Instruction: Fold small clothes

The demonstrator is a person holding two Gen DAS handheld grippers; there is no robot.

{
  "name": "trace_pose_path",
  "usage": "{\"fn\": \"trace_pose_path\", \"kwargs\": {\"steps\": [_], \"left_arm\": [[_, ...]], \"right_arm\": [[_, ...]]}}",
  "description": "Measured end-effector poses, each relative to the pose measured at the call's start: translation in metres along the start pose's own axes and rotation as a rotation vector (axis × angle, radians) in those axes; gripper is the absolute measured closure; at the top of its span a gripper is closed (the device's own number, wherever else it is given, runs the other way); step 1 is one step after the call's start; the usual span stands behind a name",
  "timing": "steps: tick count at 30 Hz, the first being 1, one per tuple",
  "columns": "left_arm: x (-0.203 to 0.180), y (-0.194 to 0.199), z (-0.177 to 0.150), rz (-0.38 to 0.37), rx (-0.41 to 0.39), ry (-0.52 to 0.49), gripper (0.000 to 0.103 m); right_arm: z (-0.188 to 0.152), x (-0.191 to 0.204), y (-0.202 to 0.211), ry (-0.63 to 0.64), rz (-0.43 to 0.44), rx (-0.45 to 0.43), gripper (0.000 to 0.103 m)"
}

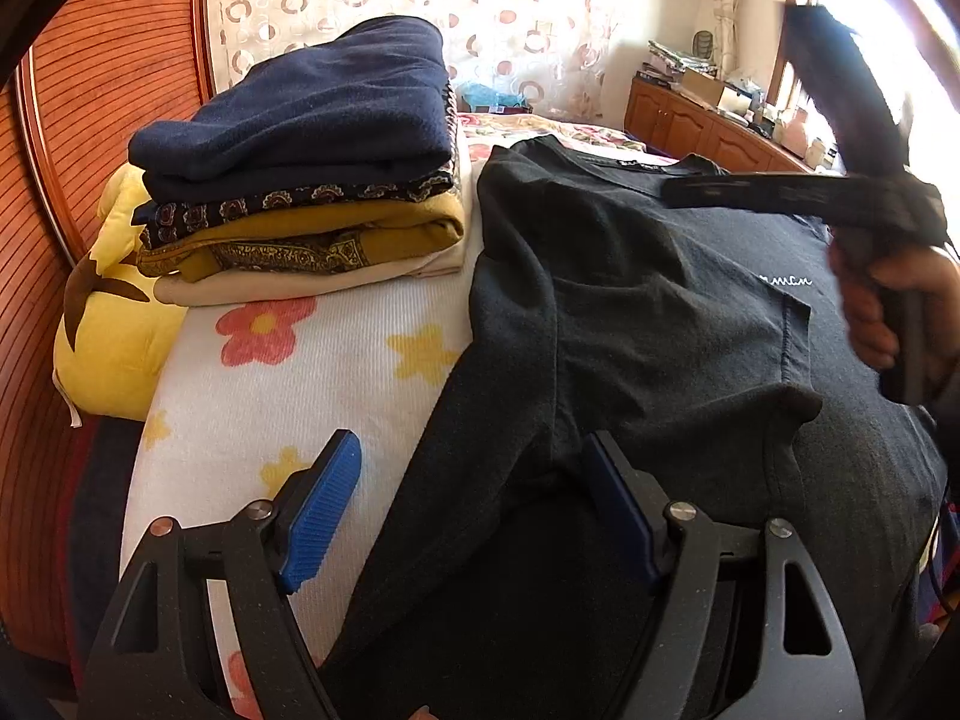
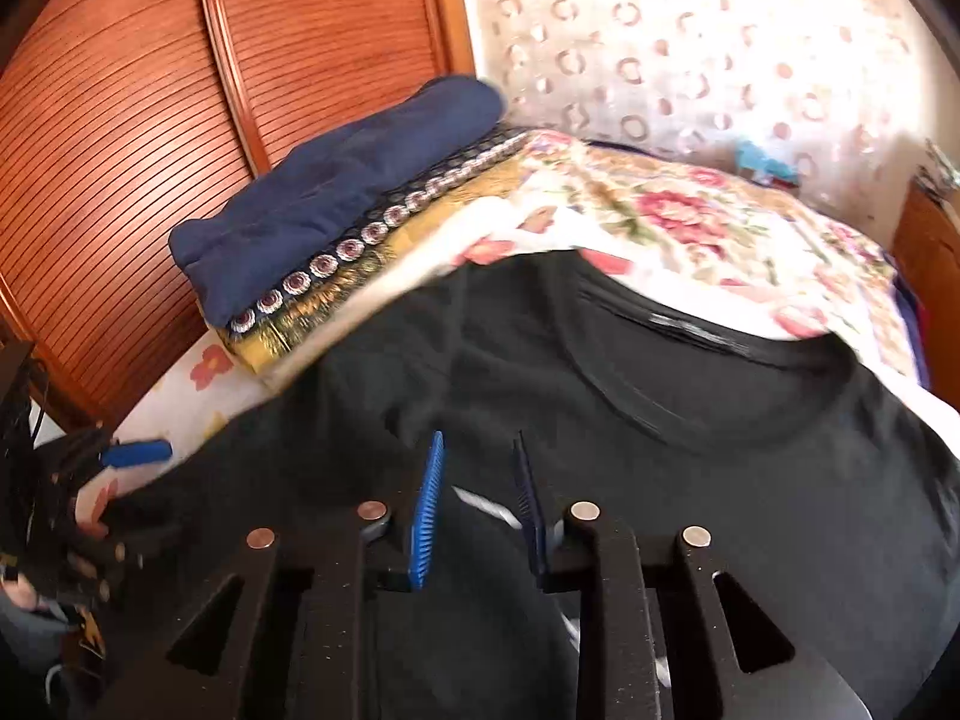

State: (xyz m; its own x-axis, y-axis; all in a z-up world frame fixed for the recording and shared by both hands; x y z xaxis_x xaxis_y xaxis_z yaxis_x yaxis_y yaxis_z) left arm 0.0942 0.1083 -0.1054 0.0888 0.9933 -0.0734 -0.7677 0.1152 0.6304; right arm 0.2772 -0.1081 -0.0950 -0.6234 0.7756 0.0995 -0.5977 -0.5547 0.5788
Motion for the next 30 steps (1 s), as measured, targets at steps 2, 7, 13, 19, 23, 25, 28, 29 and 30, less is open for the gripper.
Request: {"fn": "trace_pose_path", "kwargs": {"steps": [2,7,13,19,23,25,28,29,30], "left_arm": [[0.000,0.000,0.000,0.000,0.000,0.001,0.026],[0.000,0.000,0.000,-0.001,0.001,-0.001,0.026],[0.000,0.000,0.000,0.000,0.003,-0.007,0.026],[-0.001,0.000,0.000,0.000,0.003,-0.006,0.026],[-0.001,0.000,0.000,0.001,0.004,-0.009,0.026],[-0.001,-0.001,0.000,0.004,0.005,-0.014,0.026],[-0.001,-0.001,0.000,0.004,0.005,-0.015,0.026],[-0.001,-0.001,-0.001,0.004,0.005,-0.015,0.026],[-0.001,-0.001,-0.001,0.004,0.005,-0.015,0.026]], "right_arm": [[0.005,0.000,-0.015,0.002,0.018,0.017,0.077],[0.011,0.005,-0.052,0.009,0.067,0.097,0.077],[0.026,0.002,-0.068,0.063,0.066,0.117,0.100],[0.054,0.010,-0.058,0.108,-0.001,0.022,0.101],[0.064,0.011,-0.059,0.153,-0.154,-0.007,0.101],[0.064,0.011,-0.060,0.147,-0.198,-0.009,0.101],[0.058,0.009,-0.065,0.126,-0.194,0.015,0.092],[0.056,0.006,-0.065,0.121,-0.193,0.024,0.090],[0.054,0.004,-0.065,0.119,-0.193,0.029,0.089]]}}
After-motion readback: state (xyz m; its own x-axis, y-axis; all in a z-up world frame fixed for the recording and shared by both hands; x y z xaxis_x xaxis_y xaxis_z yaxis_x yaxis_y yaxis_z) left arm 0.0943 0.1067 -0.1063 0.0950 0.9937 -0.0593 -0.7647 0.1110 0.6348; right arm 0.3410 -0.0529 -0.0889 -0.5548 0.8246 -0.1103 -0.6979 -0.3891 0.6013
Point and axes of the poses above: each gripper's, at about its wrist camera, not at the fingertips, and y roughly against the way its jaws point, x to its left, z to its top, the point moved 2 cm from there along -y, roughly the way its jaws point, and after that the axes turned 9 degrees about -x, right-handed, at the moved point
